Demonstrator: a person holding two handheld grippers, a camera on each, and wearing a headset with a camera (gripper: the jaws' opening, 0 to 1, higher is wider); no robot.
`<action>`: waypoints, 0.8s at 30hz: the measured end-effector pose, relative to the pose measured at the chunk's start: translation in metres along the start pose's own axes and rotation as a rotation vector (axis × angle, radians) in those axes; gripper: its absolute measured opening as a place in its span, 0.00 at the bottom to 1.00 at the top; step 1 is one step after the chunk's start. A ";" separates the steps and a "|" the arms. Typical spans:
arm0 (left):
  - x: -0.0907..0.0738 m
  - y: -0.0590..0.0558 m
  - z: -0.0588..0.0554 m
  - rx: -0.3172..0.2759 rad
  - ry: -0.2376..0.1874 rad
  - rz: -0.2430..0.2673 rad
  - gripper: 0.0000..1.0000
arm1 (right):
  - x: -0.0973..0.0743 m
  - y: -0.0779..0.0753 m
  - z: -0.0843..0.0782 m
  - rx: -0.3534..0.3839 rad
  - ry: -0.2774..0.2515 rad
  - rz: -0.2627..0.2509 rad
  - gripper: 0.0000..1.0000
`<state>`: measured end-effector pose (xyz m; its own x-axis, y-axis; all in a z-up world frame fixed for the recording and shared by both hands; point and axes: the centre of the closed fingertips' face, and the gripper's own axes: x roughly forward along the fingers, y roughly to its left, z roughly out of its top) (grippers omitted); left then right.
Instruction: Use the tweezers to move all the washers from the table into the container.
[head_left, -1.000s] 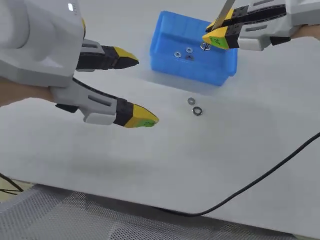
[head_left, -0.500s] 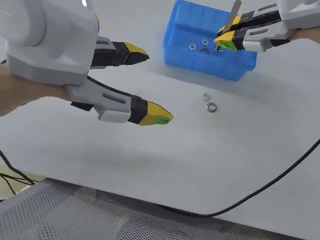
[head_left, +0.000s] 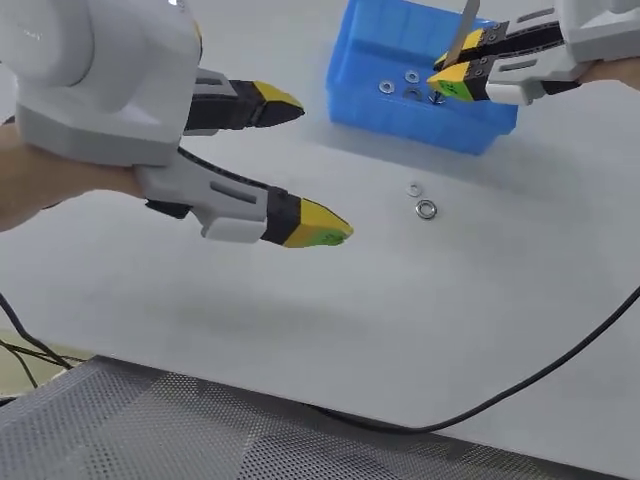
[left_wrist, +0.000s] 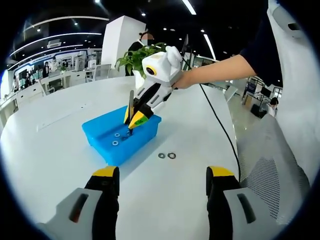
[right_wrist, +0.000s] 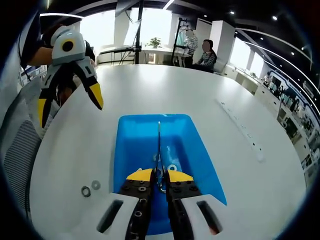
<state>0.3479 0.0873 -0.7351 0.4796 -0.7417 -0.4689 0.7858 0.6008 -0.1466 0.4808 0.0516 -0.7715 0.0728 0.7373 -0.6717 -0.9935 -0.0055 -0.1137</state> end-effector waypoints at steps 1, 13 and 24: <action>0.000 0.000 0.003 0.000 -0.004 0.001 0.76 | 0.000 0.000 0.000 0.001 -0.001 -0.002 0.10; 0.003 0.001 0.007 0.012 -0.005 -0.003 0.75 | -0.005 -0.004 0.000 0.025 -0.024 -0.015 0.10; 0.000 0.013 0.031 0.037 -0.055 0.005 0.74 | -0.006 -0.003 0.005 0.026 -0.046 -0.023 0.10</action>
<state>0.3705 0.0860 -0.7103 0.5035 -0.7547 -0.4206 0.7968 0.5939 -0.1117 0.4832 0.0498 -0.7635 0.0922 0.7674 -0.6345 -0.9936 0.0288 -0.1095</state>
